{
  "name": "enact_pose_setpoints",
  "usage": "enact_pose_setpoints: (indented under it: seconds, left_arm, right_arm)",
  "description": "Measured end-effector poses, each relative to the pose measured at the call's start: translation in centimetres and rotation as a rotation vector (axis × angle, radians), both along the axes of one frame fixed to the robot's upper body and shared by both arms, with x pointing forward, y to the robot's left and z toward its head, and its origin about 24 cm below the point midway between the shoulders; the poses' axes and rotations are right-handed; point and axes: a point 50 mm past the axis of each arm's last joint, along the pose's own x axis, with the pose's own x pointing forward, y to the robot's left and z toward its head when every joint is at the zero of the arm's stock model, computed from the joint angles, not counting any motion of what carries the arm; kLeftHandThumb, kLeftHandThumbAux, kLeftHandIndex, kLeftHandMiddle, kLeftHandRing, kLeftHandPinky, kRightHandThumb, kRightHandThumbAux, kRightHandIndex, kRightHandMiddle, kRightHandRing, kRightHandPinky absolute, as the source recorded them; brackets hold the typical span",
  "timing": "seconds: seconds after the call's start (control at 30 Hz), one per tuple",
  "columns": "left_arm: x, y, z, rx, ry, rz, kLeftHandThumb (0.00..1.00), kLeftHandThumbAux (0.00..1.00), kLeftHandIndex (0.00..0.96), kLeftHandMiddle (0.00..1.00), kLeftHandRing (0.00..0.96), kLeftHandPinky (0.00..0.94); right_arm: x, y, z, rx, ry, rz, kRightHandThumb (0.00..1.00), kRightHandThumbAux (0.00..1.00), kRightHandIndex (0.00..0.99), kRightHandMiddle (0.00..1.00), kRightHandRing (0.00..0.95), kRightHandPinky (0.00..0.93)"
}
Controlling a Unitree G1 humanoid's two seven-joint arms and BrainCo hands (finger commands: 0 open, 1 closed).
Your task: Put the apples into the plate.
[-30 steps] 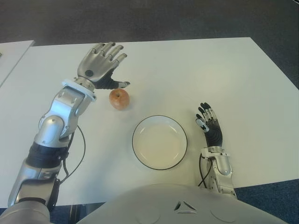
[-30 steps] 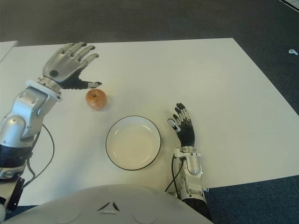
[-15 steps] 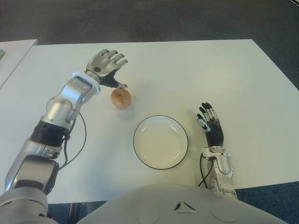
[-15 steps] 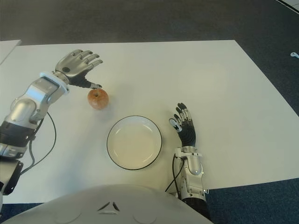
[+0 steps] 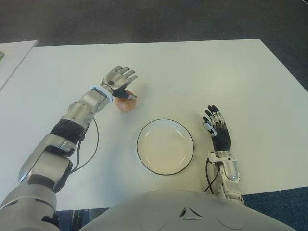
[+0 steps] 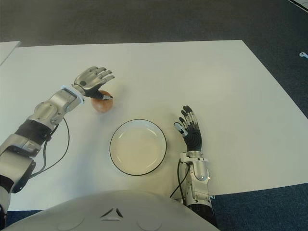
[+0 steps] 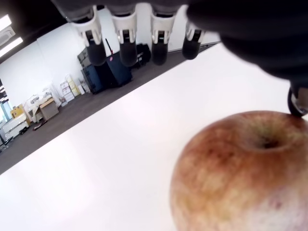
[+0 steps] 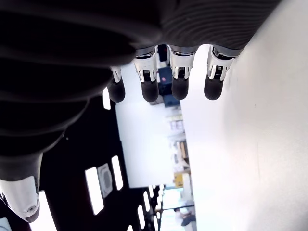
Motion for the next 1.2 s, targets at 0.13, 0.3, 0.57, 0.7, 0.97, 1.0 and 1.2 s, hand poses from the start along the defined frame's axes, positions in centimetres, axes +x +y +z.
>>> enact_pose_setpoints:
  seconds: [0.13, 0.3, 0.57, 0.7, 0.97, 1.0, 1.2]
  left_arm:
    - [0.0, 0.1, -0.1, -0.011, 0.004, 0.0, 0.305, 0.289, 0.0, 0.0, 0.0, 0.0]
    - [-0.2, -0.1, -0.3, -0.001, 0.014, -0.01, 0.306, 0.262, 0.0, 0.0, 0.0, 0.0]
    - [-0.5, -0.5, -1.0, 0.021, 0.036, -0.018, 0.307, 0.254, 0.0, 0.0, 0.0, 0.0]
    - [-0.5, -0.6, -1.4, 0.016, 0.044, -0.018, 0.298, 0.261, 0.0, 0.0, 0.0, 0.0]
    - [-0.7, -0.7, -1.9, -0.003, 0.069, -0.019, 0.278, 0.282, 0.0, 0.0, 0.0, 0.0]
    - [-0.7, -0.7, -2.0, -0.005, 0.073, -0.019, 0.278, 0.284, 0.0, 0.0, 0.0, 0.0]
    - [-1.2, -0.6, -2.8, -0.008, 0.118, -0.006, 0.284, 0.296, 0.0, 0.0, 0.0, 0.0]
  right_arm:
    - [0.0, 0.0, 0.0, -0.002, -0.001, -0.003, 0.138, 0.592, 0.038, 0.055, 0.019, 0.028]
    - [-0.1, -0.1, 0.0, -0.008, -0.005, -0.009, 0.135, 0.591, 0.038, 0.051, 0.015, 0.021]
    - [-0.1, -0.1, 0.0, -0.021, -0.001, -0.017, 0.128, 0.595, 0.044, 0.049, 0.01, 0.012]
    - [-0.1, -0.1, 0.0, -0.021, -0.001, -0.018, 0.128, 0.594, 0.043, 0.048, 0.008, 0.007]
    - [0.0, -0.1, 0.0, -0.021, -0.002, -0.02, 0.127, 0.599, 0.04, 0.048, 0.01, 0.019]
    - [0.0, 0.0, 0.0, -0.022, -0.001, -0.021, 0.128, 0.599, 0.04, 0.049, 0.011, 0.021]
    - [0.1, -0.1, 0.0, -0.026, 0.0, -0.027, 0.13, 0.595, 0.044, 0.054, 0.015, 0.022]
